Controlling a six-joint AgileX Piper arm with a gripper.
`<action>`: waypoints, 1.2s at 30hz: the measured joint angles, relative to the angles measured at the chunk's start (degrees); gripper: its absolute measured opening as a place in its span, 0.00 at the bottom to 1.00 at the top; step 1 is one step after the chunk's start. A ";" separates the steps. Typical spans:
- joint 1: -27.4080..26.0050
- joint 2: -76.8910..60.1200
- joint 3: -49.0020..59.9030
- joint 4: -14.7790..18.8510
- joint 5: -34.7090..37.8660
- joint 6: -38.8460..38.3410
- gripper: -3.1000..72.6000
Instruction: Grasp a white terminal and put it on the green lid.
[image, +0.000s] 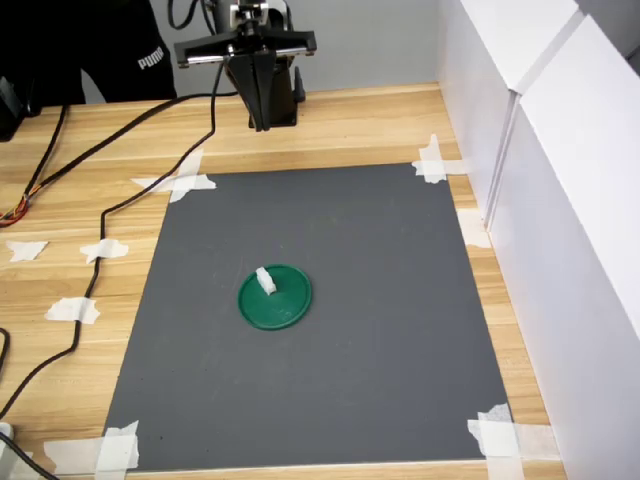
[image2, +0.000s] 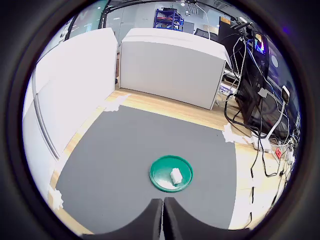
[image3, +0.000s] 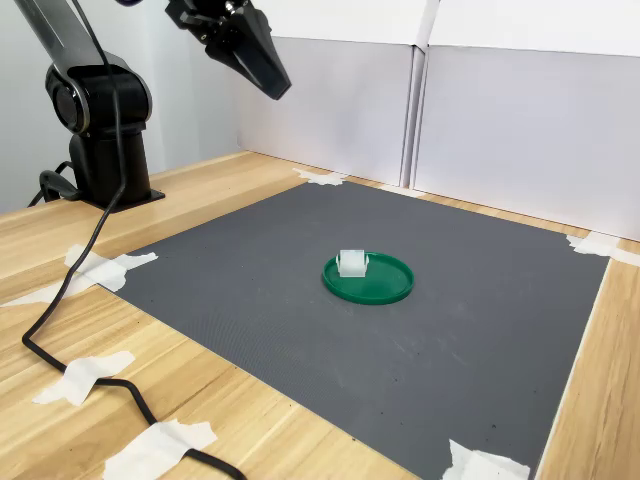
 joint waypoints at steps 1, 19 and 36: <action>0.00 -1.45 1.02 0.22 -0.15 0.05 0.02; 0.00 -24.51 15.44 6.91 -2.59 0.05 0.02; 0.00 -37.55 22.90 6.31 -1.08 0.05 0.02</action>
